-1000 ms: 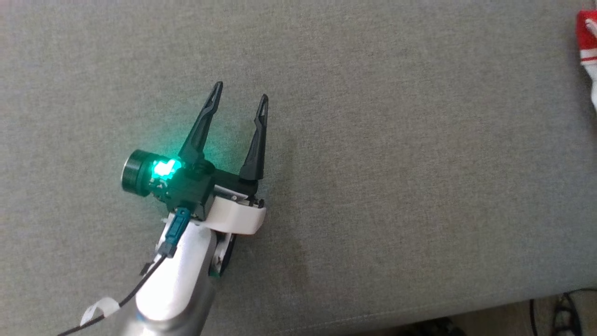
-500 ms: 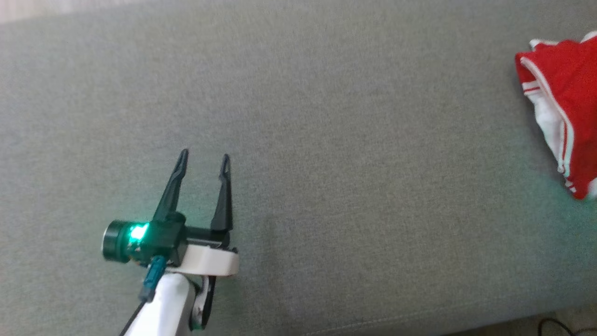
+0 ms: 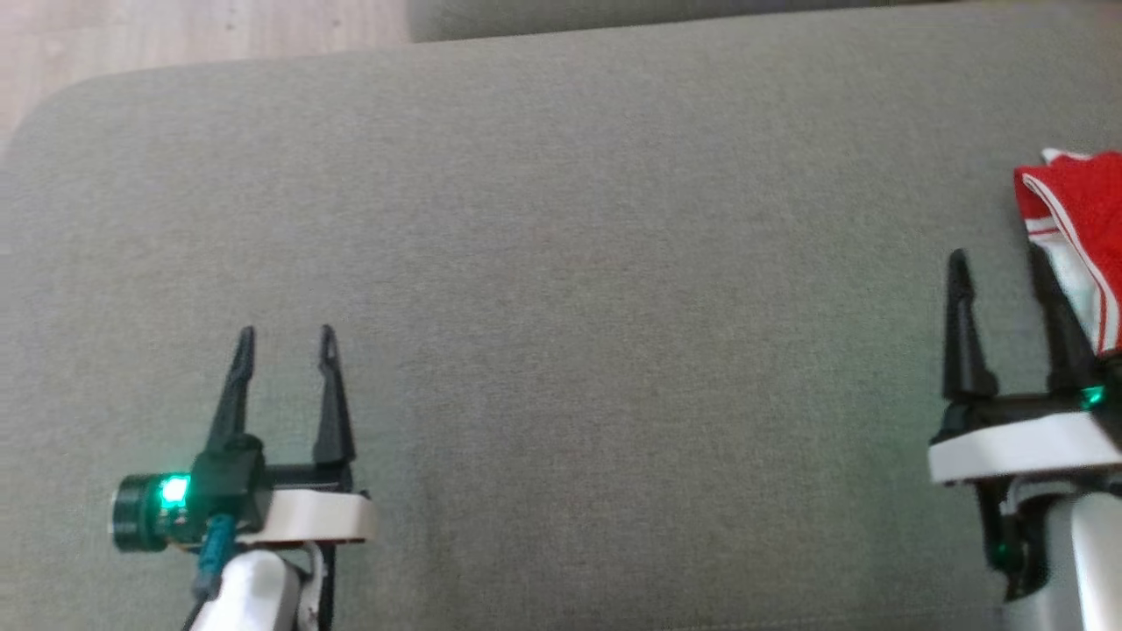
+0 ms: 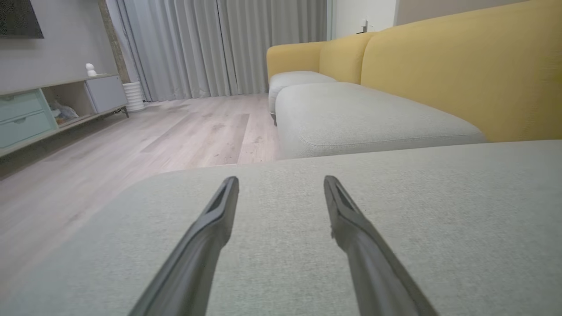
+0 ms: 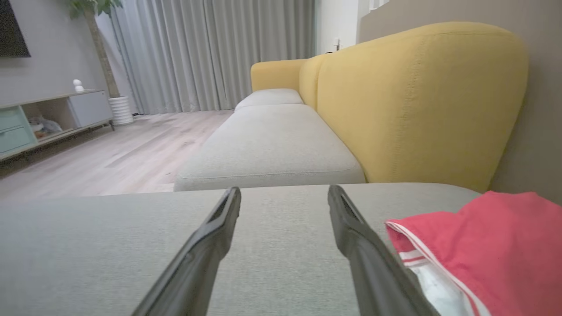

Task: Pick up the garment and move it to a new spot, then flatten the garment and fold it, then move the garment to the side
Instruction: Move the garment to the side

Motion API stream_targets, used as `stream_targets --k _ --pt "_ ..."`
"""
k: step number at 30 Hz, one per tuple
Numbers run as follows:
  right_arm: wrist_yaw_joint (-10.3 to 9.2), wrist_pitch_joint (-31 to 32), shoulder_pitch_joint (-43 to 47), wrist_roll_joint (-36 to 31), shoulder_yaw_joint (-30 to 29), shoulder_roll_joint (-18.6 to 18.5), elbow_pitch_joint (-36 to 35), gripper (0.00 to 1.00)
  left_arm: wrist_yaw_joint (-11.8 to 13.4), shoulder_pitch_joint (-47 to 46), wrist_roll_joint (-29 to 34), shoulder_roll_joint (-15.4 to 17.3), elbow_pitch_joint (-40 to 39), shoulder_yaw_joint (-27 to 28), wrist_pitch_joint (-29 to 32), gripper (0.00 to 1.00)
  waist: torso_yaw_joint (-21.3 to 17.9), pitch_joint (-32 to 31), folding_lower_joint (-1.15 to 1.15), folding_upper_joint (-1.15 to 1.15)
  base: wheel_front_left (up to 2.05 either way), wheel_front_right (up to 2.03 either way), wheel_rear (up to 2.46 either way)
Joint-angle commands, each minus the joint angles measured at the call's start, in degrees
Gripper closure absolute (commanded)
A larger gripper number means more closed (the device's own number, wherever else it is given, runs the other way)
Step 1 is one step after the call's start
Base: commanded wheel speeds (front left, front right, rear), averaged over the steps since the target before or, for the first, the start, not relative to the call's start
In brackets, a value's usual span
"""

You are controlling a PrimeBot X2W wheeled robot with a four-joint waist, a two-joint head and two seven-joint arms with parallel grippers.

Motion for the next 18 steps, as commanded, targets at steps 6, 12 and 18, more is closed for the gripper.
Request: stream_targets --k 6,12,18 --pt "-0.04 3.39 4.49 0.13 3.26 1.64 -8.54 0.00 1.01 0.89 -1.06 2.33 -2.83 3.27 0.49 0.00 1.56 -1.72 0.01 0.00 0.00 0.00 0.00" --pt "-0.04 5.26 8.88 0.75 4.32 2.47 -10.61 0.00 0.83 3.11 -1.79 2.76 -2.84 3.00 1.63 0.00 1.32 -3.72 0.01 0.00 0.00 0.00 0.00" --pt "-0.04 6.39 11.53 0.49 6.54 2.65 -11.39 0.00 0.38 5.56 -2.48 3.01 -2.32 2.34 2.44 0.00 0.76 -6.30 0.01 0.00 0.00 0.00 0.00"
